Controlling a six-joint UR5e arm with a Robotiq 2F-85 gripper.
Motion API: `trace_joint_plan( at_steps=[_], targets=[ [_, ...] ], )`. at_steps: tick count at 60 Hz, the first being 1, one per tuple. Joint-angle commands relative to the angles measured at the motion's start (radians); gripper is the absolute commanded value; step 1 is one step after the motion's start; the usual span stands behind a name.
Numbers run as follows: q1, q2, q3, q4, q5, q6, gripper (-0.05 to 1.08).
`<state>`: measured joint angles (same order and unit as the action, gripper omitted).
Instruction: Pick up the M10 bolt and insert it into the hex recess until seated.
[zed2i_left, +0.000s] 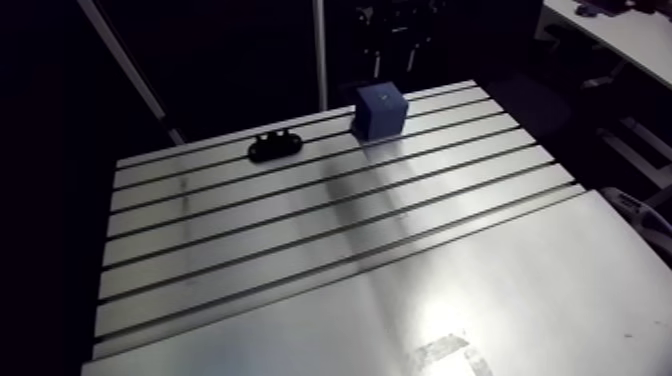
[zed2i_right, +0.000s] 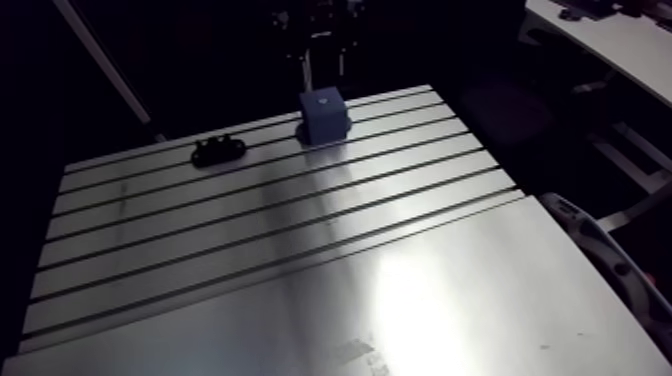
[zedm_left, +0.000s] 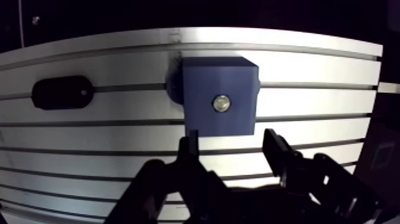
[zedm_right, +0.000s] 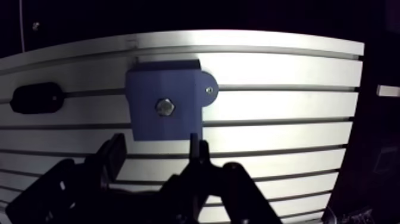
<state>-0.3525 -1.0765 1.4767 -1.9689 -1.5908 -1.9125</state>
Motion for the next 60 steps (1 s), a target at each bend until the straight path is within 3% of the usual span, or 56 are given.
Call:
trace_joint_plan(
  at_steps=[1, 12, 27, 43, 53, 60],
  targets=[
    [0.002, -0.044, 0.007, 0.016, 0.001, 0.001, 0.01],
    [0.009, -0.121, 0.014, 0.134, -0.013, 0.034, 0.01],
    [0.025, -0.239, -0.001, 0.283, -0.008, 0.107, 0.01],
    [0.110, -0.291, -0.029, 0.388, -0.017, 0.157, 0.01],
    [0.187, -0.322, -0.027, 0.463, -0.048, 0.213, 0.01],
    [0.199, -0.354, -0.030, 0.457, -0.041, 0.219, 0.01]
  ],
)
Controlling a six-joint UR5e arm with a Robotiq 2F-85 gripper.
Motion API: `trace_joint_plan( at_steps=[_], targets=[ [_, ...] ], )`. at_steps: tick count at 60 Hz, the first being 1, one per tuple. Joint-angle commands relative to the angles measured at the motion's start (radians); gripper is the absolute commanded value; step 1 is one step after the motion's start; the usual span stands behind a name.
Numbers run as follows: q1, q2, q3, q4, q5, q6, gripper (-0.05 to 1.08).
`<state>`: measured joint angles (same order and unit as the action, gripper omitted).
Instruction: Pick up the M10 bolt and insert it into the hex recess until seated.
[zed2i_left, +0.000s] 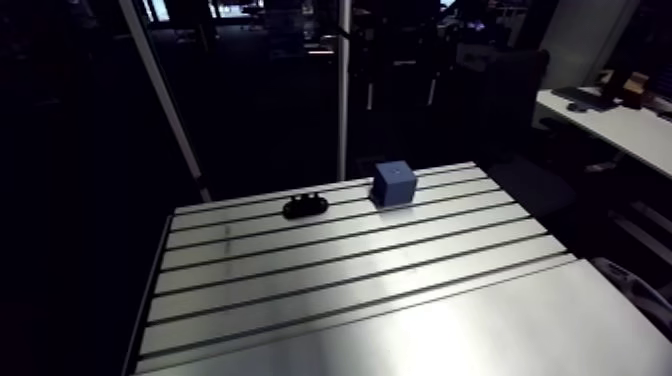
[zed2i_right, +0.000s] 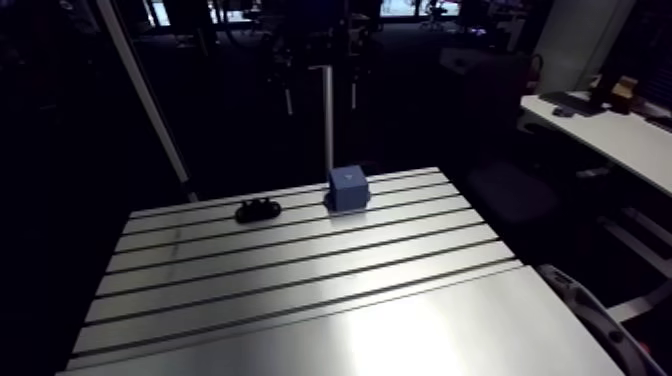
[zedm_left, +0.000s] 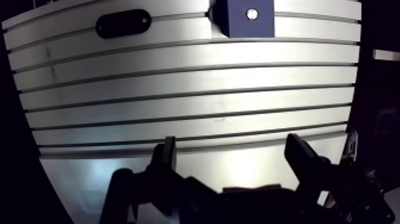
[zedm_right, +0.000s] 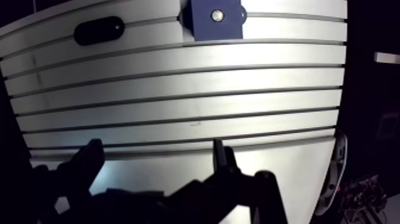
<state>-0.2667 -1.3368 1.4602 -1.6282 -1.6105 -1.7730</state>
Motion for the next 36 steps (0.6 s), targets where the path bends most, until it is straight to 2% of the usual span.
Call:
trace_joint_plan(
  at_steps=[1, 7, 14, 20, 22, 23, 36],
  targets=[
    [0.113, -0.101, -0.017, 0.117, -0.017, 0.085, 0.01],
    [0.120, -0.126, -0.022, 0.119, -0.013, 0.092, 0.01],
    [0.172, -0.140, -0.024, 0.144, -0.021, 0.093, 0.01],
    [0.185, -0.160, -0.017, 0.153, -0.022, 0.090, 0.01],
    [0.185, -0.167, -0.016, 0.153, -0.021, 0.088, 0.01],
    [0.185, -0.172, -0.015, 0.153, -0.014, 0.085, 0.01],
    [0.187, -0.219, 0.006, 0.149, 0.000, 0.080, 0.01]
  ],
)
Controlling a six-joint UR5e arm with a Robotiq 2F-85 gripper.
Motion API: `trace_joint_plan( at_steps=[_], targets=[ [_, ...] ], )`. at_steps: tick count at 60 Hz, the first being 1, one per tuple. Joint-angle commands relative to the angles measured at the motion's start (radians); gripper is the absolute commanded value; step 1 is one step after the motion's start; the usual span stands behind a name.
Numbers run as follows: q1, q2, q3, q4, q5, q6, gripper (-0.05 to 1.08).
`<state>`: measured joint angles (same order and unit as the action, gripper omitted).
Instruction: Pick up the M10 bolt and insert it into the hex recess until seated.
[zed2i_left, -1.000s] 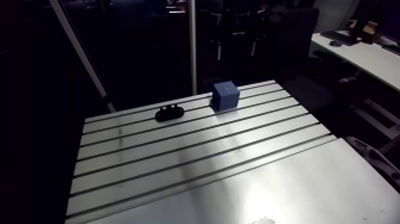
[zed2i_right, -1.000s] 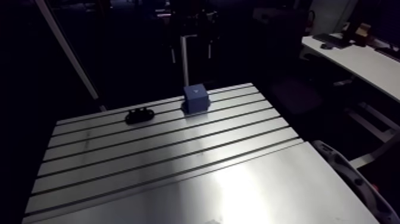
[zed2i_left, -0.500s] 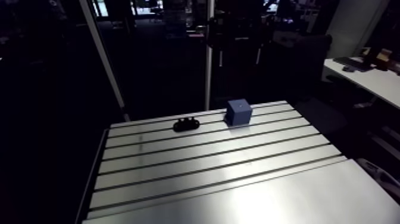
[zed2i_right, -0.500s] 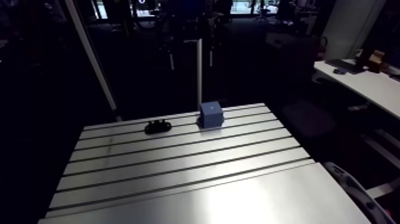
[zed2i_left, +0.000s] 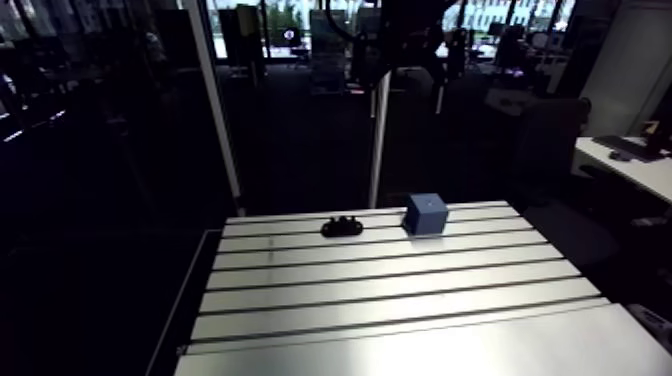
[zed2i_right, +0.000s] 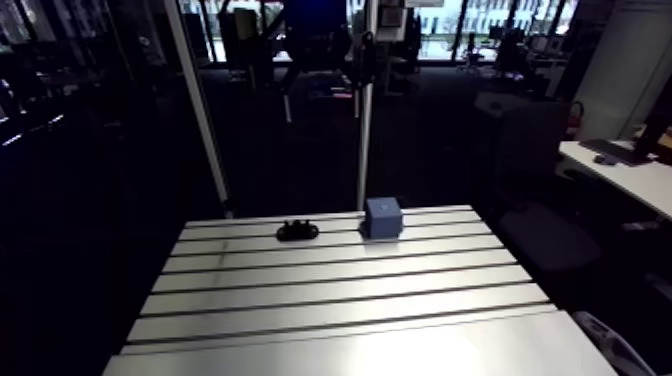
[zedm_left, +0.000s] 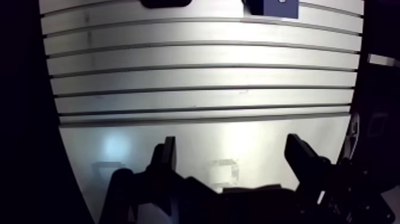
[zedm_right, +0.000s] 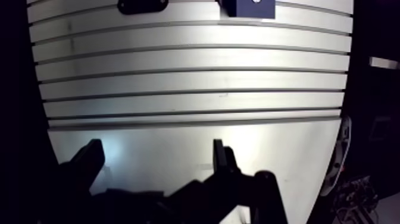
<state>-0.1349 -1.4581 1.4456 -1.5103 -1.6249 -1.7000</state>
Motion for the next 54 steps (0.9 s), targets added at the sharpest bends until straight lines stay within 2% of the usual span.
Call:
trace_joint_plan(
  at_steps=[1, 8, 15, 18, 54],
  targets=[
    [0.056, -0.107, 0.025, 0.030, 0.020, 0.007, 0.01],
    [0.056, -0.123, 0.043, 0.029, 0.030, 0.004, 0.01],
    [0.055, -0.123, 0.043, 0.031, 0.029, 0.003, 0.01],
    [0.057, -0.123, 0.042, 0.030, 0.022, 0.003, 0.01],
    [0.055, -0.118, 0.028, 0.025, 0.027, 0.002, 0.01]
  ],
)
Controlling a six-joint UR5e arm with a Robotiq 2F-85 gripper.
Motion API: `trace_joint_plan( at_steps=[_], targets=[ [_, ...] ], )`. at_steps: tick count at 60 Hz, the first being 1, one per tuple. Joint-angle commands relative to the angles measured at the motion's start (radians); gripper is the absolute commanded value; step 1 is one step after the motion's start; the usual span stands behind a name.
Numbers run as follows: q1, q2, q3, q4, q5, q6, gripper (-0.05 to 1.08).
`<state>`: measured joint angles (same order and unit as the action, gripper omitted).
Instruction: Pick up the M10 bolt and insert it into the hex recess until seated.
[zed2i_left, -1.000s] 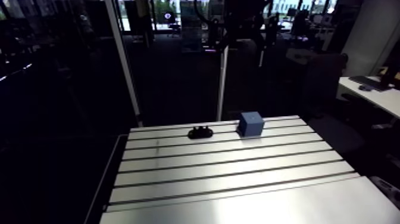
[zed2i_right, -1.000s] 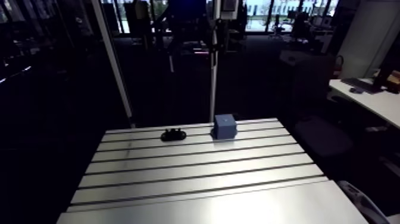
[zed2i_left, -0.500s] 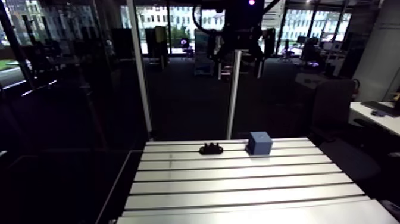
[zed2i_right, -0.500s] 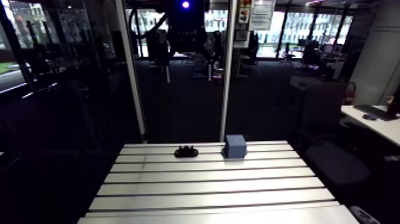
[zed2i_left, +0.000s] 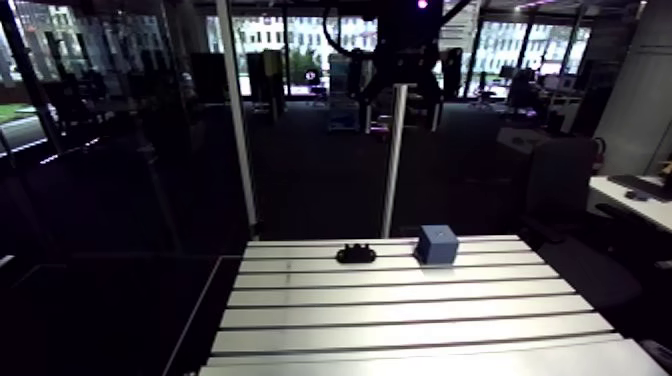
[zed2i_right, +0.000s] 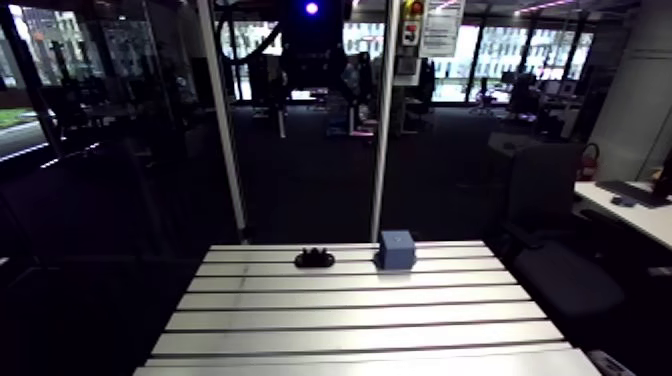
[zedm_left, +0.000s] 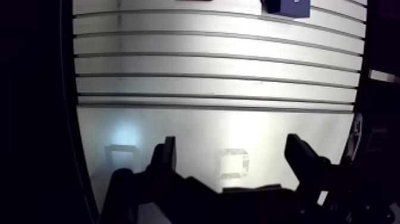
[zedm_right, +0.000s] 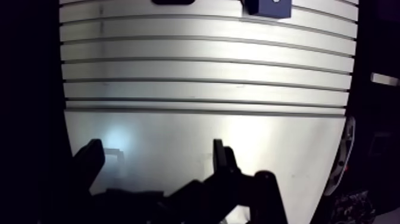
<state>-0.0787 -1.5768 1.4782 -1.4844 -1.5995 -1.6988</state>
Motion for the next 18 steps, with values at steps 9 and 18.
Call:
trace_joint_plan(
  at_steps=[9, 18],
  targets=[
    [0.000, 0.006, -0.008, -0.001, 0.003, 0.000, 0.01],
    [0.000, 0.007, -0.008, -0.001, 0.005, 0.000, 0.01]
  ],
)
